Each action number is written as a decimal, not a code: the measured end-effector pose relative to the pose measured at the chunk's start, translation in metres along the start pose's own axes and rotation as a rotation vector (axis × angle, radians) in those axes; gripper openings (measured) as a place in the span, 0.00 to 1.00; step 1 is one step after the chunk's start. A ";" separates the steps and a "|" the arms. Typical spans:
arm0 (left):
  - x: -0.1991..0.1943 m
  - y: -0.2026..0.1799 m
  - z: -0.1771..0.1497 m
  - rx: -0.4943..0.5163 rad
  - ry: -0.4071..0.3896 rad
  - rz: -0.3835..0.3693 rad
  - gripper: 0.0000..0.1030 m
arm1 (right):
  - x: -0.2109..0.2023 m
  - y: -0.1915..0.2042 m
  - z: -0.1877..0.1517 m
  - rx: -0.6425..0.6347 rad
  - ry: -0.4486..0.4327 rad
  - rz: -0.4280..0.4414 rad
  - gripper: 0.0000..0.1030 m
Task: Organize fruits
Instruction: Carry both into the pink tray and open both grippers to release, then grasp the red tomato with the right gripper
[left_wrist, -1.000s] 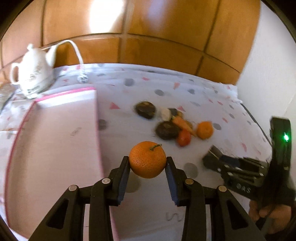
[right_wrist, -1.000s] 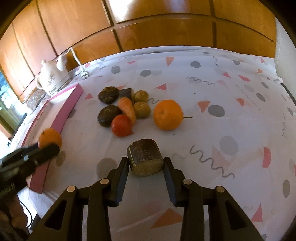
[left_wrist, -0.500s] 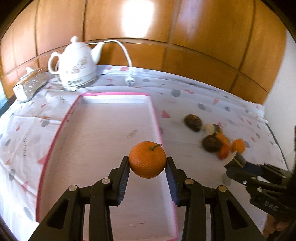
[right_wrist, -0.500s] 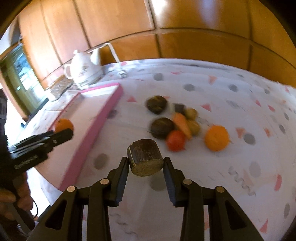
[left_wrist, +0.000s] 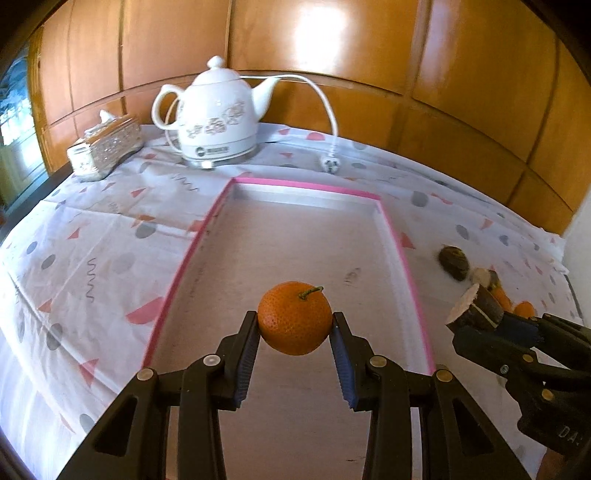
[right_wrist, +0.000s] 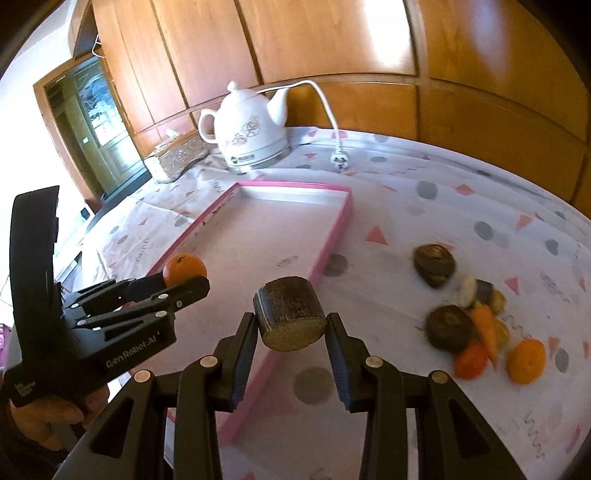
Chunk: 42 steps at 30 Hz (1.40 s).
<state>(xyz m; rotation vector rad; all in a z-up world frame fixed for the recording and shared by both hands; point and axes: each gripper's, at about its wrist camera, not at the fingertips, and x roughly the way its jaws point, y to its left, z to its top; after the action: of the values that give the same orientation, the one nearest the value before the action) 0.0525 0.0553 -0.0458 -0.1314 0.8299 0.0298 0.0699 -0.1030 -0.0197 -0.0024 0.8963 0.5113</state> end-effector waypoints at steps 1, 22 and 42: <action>0.001 0.003 0.001 -0.005 0.000 0.007 0.38 | 0.003 0.002 0.002 0.000 0.003 0.004 0.37; -0.028 0.016 0.008 -0.044 -0.102 0.055 0.60 | 0.015 0.017 0.017 0.045 -0.085 -0.060 0.47; -0.052 -0.039 -0.002 0.126 -0.155 0.000 0.63 | -0.029 -0.033 -0.025 0.151 -0.098 -0.214 0.60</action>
<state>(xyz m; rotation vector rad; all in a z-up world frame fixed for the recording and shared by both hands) 0.0195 0.0175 -0.0048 -0.0101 0.6745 -0.0120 0.0508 -0.1494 -0.0206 0.0629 0.8261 0.2417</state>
